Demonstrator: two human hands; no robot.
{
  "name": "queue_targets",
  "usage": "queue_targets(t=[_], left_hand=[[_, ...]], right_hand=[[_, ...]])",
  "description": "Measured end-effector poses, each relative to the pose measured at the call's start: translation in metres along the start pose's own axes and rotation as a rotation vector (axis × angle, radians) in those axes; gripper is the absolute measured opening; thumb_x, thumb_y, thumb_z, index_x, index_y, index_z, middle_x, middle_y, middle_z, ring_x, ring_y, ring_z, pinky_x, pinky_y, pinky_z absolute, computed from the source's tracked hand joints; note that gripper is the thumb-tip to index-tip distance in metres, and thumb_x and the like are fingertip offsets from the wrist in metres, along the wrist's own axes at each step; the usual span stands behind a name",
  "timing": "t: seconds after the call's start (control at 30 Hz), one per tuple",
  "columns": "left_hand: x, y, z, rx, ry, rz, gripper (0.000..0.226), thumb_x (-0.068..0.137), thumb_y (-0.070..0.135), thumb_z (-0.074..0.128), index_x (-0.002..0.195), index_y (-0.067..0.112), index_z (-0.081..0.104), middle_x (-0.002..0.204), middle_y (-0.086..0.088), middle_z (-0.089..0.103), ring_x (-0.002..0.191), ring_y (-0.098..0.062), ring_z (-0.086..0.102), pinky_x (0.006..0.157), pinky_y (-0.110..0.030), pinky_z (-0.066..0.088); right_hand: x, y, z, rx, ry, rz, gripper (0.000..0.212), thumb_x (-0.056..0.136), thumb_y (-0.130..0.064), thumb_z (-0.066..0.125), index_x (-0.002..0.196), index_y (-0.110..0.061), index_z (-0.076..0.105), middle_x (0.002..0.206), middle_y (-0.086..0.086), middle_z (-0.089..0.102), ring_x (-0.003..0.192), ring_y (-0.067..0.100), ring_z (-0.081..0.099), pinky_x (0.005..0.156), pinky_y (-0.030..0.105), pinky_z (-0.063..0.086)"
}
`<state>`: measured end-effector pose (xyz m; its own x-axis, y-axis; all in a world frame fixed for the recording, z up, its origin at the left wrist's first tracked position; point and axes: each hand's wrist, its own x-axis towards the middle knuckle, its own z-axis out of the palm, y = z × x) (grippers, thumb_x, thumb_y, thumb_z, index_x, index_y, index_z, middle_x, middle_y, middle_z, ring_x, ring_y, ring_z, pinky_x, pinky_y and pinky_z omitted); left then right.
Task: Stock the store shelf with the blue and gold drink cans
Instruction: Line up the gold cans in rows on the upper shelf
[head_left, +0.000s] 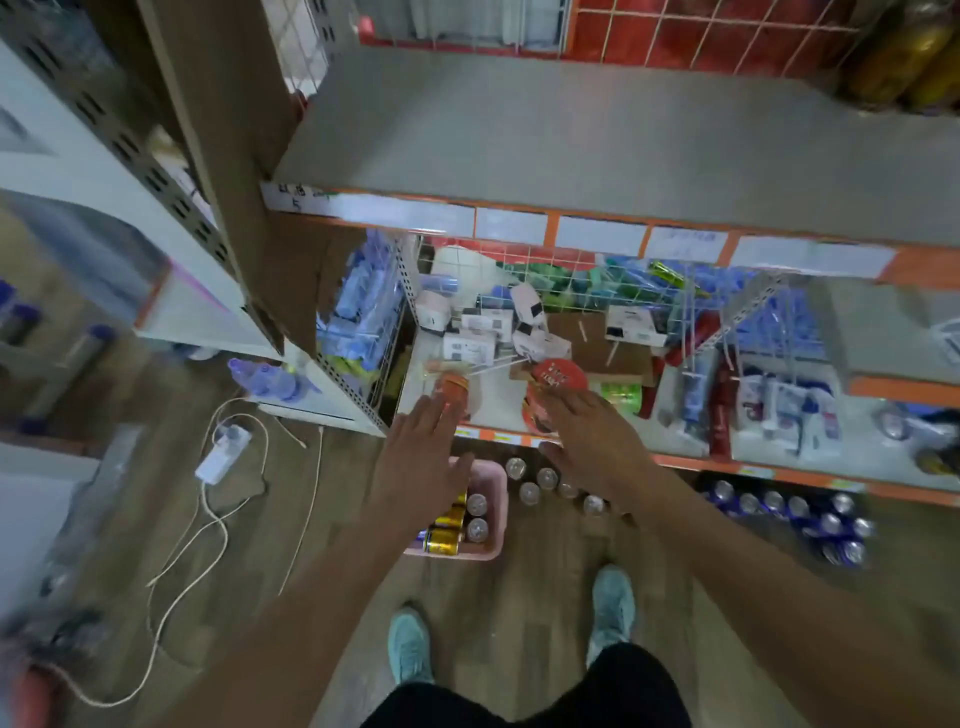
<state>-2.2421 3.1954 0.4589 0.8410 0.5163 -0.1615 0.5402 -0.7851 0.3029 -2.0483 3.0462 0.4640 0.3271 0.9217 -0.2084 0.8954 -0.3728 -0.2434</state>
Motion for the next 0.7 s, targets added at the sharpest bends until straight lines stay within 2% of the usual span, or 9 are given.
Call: queue_targets(t=[0.13, 0.23, 0.3, 0.37, 0.43, 0.5, 0.57, 0.63, 0.7], left_hand=[[-0.012, -0.04, 0.038, -0.012, -0.072, 0.069, 0.064, 0.09, 0.035, 0.067, 0.146, 0.01, 0.049, 0.151, -0.015, 0.049, 0.14, -0.036, 0.045, 0.111, -0.053, 0.04], [-0.01, -0.067, 0.081, -0.05, -0.128, 0.085, 0.064, 0.084, 0.037, 0.058, 0.141, 0.007, 0.055, 0.145, -0.016, 0.054, 0.135, -0.038, 0.051, 0.104, -0.057, 0.046], [-0.005, -0.084, 0.122, -0.052, -0.21, 0.069, 0.067, 0.087, 0.039, 0.052, 0.147, 0.01, 0.047, 0.153, -0.013, 0.046, 0.142, -0.035, 0.041, 0.111, -0.053, 0.039], [0.001, -0.101, 0.175, -0.062, -0.237, 0.048, 0.067, 0.091, 0.034, 0.06, 0.152, 0.012, 0.041, 0.157, -0.01, 0.042, 0.145, -0.033, 0.038, 0.116, -0.051, 0.035], [0.01, -0.121, 0.242, -0.065, -0.25, 0.033, 0.069, 0.092, 0.031, 0.065, 0.152, 0.013, 0.039, 0.156, -0.009, 0.043, 0.144, -0.03, 0.04, 0.117, -0.048, 0.036], [0.022, -0.143, 0.312, -0.055, -0.288, 0.038, 0.071, 0.093, 0.034, 0.064, 0.154, 0.014, 0.035, 0.157, -0.009, 0.041, 0.145, -0.031, 0.039, 0.116, -0.049, 0.037], [0.036, -0.168, 0.382, 0.023, -0.347, 0.031, 0.075, 0.095, 0.039, 0.062, 0.157, 0.017, 0.026, 0.162, -0.006, 0.033, 0.15, -0.03, 0.03, 0.12, -0.05, 0.03], [0.053, -0.192, 0.445, 0.1, -0.391, 0.036, 0.08, 0.095, 0.043, 0.061, 0.159, 0.021, 0.018, 0.165, -0.002, 0.025, 0.154, -0.026, 0.021, 0.125, -0.047, 0.021], [0.072, -0.214, 0.496, 0.131, -0.404, 0.041, 0.08, 0.096, 0.044, 0.061, 0.159, 0.024, 0.015, 0.167, 0.0, 0.02, 0.155, -0.024, 0.016, 0.126, -0.046, 0.016]], right_hand=[[-0.007, -0.038, 0.056, 0.047, -0.124, 0.119, 0.063, 0.095, -0.026, 0.055, 0.153, -0.011, 0.033, 0.156, 0.011, 0.04, 0.143, 0.032, 0.037, 0.118, 0.042, 0.027], [-0.004, -0.047, 0.105, 0.04, -0.184, 0.159, 0.063, 0.095, -0.023, 0.049, 0.154, -0.013, 0.03, 0.157, 0.008, 0.036, 0.144, 0.029, 0.034, 0.116, 0.04, 0.03], [0.004, -0.044, 0.15, 0.032, -0.215, 0.199, 0.061, 0.095, -0.021, 0.05, 0.152, -0.015, 0.033, 0.156, 0.006, 0.038, 0.143, 0.029, 0.035, 0.113, 0.041, 0.033], [0.017, -0.035, 0.204, 0.042, -0.222, 0.233, 0.054, 0.095, -0.024, 0.052, 0.148, -0.017, 0.042, 0.152, 0.005, 0.045, 0.14, 0.028, 0.042, 0.109, 0.041, 0.037], [0.034, -0.022, 0.272, 0.035, -0.236, 0.235, 0.048, 0.094, -0.034, 0.043, 0.136, -0.016, 0.055, 0.139, 0.006, 0.059, 0.126, 0.029, 0.056, 0.1, 0.043, 0.045], [0.051, -0.004, 0.347, 0.05, -0.255, 0.229, 0.051, 0.088, -0.038, 0.033, 0.117, -0.014, 0.065, 0.114, 0.006, 0.07, 0.102, 0.029, 0.067, 0.085, 0.042, 0.054], [0.069, 0.014, 0.422, 0.061, -0.226, 0.235, 0.037, 0.086, -0.032, 0.048, 0.11, -0.011, 0.068, 0.105, 0.007, 0.071, 0.093, 0.028, 0.07, 0.079, 0.039, 0.057], [0.086, 0.032, 0.489, 0.109, -0.259, 0.231, 0.033, 0.088, -0.026, 0.064, 0.117, -0.011, 0.063, 0.115, 0.007, 0.067, 0.102, 0.027, 0.066, 0.086, 0.038, 0.054], [0.105, 0.048, 0.542, 0.119, -0.279, 0.18, 0.031, 0.093, -0.026, 0.062, 0.12, -0.012, 0.059, 0.118, 0.005, 0.064, 0.105, 0.024, 0.063, 0.086, 0.035, 0.051]])
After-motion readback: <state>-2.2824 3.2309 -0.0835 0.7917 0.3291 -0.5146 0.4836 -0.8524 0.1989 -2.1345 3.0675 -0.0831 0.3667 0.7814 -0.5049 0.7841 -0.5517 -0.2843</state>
